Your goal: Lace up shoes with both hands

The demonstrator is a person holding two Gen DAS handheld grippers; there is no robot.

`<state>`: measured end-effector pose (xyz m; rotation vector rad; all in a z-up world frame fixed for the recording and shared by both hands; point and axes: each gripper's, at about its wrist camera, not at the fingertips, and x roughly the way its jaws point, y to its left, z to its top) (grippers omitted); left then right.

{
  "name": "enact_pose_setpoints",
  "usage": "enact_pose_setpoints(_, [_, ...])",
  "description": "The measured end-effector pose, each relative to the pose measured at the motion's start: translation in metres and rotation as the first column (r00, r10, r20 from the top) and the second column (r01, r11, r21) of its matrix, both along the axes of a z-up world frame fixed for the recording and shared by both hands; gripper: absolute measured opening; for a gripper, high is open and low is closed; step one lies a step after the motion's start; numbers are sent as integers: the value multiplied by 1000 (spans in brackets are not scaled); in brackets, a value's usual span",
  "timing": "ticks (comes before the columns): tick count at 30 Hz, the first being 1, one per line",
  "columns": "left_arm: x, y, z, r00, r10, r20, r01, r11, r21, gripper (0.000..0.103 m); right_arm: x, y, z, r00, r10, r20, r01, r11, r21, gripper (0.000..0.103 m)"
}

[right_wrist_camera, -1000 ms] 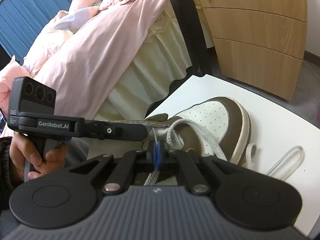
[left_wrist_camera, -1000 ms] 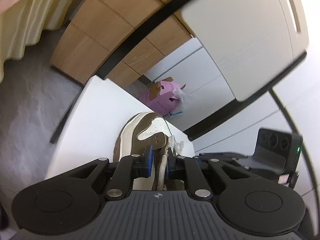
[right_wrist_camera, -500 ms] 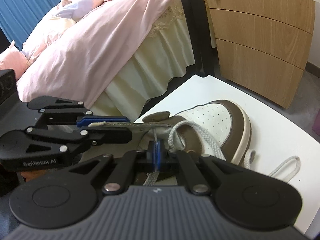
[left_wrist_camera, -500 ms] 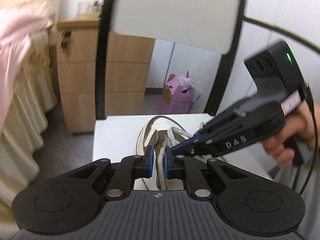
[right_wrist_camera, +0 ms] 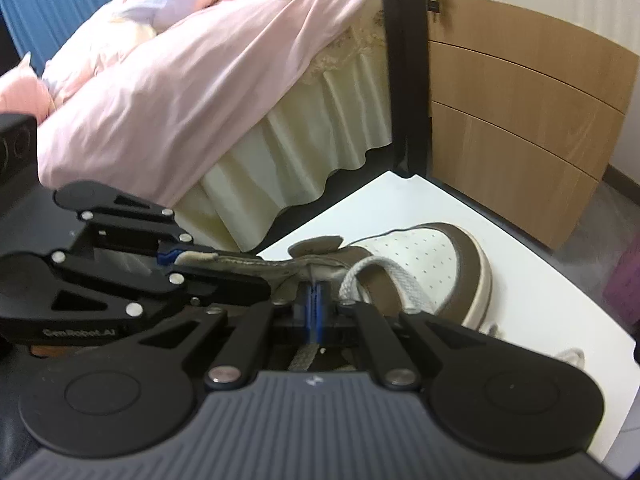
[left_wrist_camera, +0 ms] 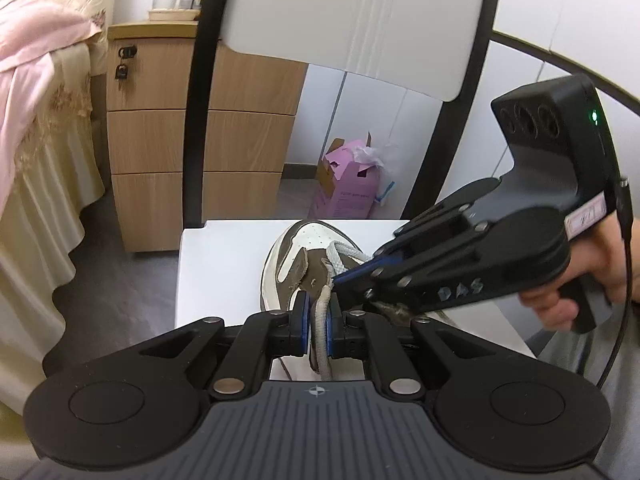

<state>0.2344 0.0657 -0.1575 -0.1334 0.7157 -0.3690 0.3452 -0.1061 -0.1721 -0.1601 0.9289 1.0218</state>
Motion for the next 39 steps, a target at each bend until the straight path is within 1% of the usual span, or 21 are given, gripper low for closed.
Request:
enact_pose_setpoints(3, [2, 4, -3, 1000, 18, -21, -19, 999, -31, 9, -1, 14, -5, 1000, 27, 11, -26, 999, -46, 2])
enact_pose_setpoints(8, [4, 6, -5, 999, 32, -35, -34, 998, -55, 9, 4, 13, -8, 1000, 18, -17, -18, 999, -41, 1])
enact_pose_setpoints(11, [5, 12, -6, 997, 63, -53, -69, 991, -113, 9, 6, 13, -9, 999, 12, -34, -13, 999, -37, 1])
enact_pose_setpoints(13, [7, 21, -9, 991, 93, -92, -110, 975, -194, 9, 8, 12, -10, 999, 8, -46, -9, 999, -34, 2])
enact_pose_setpoints(15, [10, 34, -16, 981, 119, -153, -162, 939, -305, 10, 10, 5, -9, 997, -11, -76, 11, 1000, 3, 3])
enact_pose_setpoints(18, [10, 47, -24, 968, 136, -212, -213, 889, -405, 10, 14, -3, -9, 992, -27, -121, 33, 998, 45, 3])
enact_pose_setpoints(20, [10, 50, -27, 964, 139, -229, -228, 873, -432, 10, 14, -5, -8, 991, -31, -132, 39, 998, 58, 3])
enact_pose_setpoints(22, [10, 51, -27, 963, 138, -231, -229, 870, -437, 10, 14, -7, -5, 991, -32, -131, 41, 997, 65, 3])
enact_pose_setpoints(25, [11, 52, -27, 963, 136, -232, -228, 869, -439, 10, 11, -8, 0, 995, -29, -95, 34, 998, 57, 3])
enact_pose_setpoints(26, [11, 51, -27, 964, 133, -231, -225, 871, -437, 10, 10, -7, 1, 997, -24, -74, 28, 998, 49, 3])
enact_pose_setpoints(27, [10, 51, -26, 966, 130, -225, -218, 877, -428, 10, 6, -4, 3, 1000, -8, -30, 9, 1000, 28, 3])
enact_pose_setpoints(28, [10, 49, -24, 967, 129, -218, -212, 884, -417, 10, 0, 0, 5, 999, 16, 33, -16, 1000, -8, 3])
enact_pose_setpoints(29, [9, 47, -22, 971, 126, -205, -200, 895, -399, 10, -10, 6, 8, 992, 52, 117, -46, 997, -56, 3])
enact_pose_setpoints(30, [9, 44, -19, 976, 119, -185, -181, 912, -368, 10, -24, 13, 12, 967, 105, 234, -79, 990, -116, 3])
enact_pose_setpoints(31, [8, 40, -15, 980, 111, -165, -161, 928, -336, 10, -37, 18, 15, 929, 151, 338, -101, 982, -162, 3])
enact_pose_setpoints(32, [7, 36, -13, 984, 101, -147, -142, 943, -302, 10, -48, 22, 16, 889, 198, 413, -120, 971, -207, 3])
enact_pose_setpoints(33, [6, 34, -11, 987, 92, -132, -125, 954, -272, 10, -54, 24, 15, 870, 217, 444, -126, 966, -226, 3])
enact_pose_setpoints(34, [5, 32, -9, 989, 85, -122, -114, 961, -250, 10, -57, 26, 15, 861, 224, 457, -129, 964, -231, 2])
enact_pose_setpoints(35, [5, 29, -7, 991, 77, -106, -98, 971, -218, 10, -57, 26, 14, 861, 226, 456, -132, 965, -228, 2])
enact_pose_setpoints(37, [1, 20, -2, 997, 55, -55, -62, 990, -128, 10, -57, 28, 14, 854, 241, 462, -144, 961, -236, 2])
enact_pose_setpoints(39, [-5, 7, 3, 1000, 23, 7, -23, 1000, -5, 10, -56, 29, 13, 860, 244, 449, -149, 960, -237, 2])
